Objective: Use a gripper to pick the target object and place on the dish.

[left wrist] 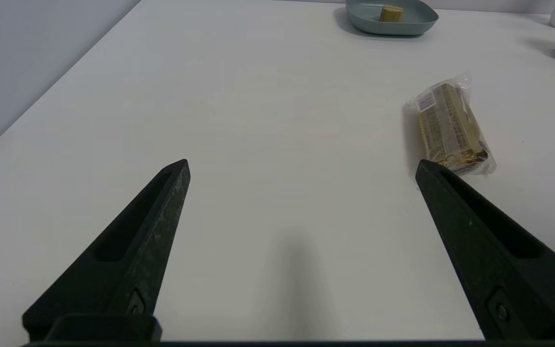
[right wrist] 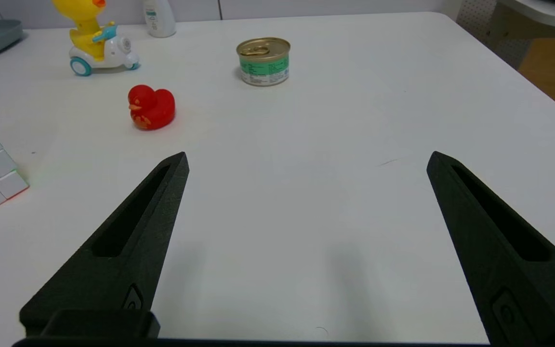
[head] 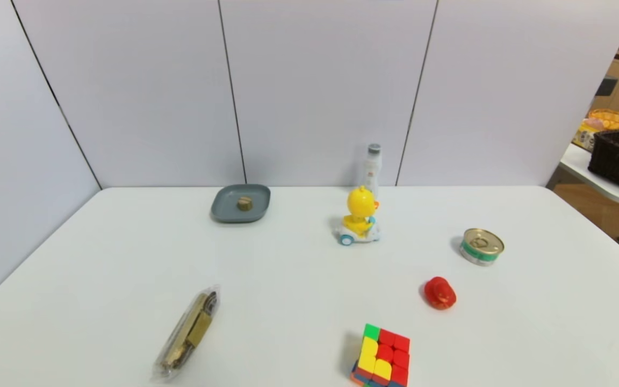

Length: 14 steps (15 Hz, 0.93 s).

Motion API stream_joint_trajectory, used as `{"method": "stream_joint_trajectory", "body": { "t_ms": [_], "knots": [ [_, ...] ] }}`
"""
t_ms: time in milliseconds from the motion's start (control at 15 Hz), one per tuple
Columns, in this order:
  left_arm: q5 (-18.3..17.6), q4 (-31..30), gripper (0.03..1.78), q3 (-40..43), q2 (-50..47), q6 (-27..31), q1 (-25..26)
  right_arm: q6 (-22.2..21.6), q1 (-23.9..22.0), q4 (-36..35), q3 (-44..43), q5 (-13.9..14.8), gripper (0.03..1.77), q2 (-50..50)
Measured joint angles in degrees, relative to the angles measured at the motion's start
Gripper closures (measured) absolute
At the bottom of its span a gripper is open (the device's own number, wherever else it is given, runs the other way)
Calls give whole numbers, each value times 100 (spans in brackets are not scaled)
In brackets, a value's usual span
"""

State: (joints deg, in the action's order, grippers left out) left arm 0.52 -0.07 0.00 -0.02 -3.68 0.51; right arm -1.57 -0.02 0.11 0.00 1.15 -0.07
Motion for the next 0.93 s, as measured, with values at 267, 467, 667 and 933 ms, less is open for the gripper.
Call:
{"method": "stream_joint_trajectory", "body": {
  "t_ms": [267, 467, 667, 933],
  "knots": [
    [2, 0, 12, 0, 0, 0, 0, 1, 2, 2, 0, 0, 9, 0],
    [0, 0, 12, 0, 0, -4, 0, 0, 2, 2, 0, 0, 9, 0],
    [2, 0, 12, 0, 2, -4, 0, -5, 2, -1, 0, 0, 9, 0],
    [2, 0, 12, 0, 2, -4, 0, -2, 2, 5, 0, 0, 9, 0]
  ]
}}
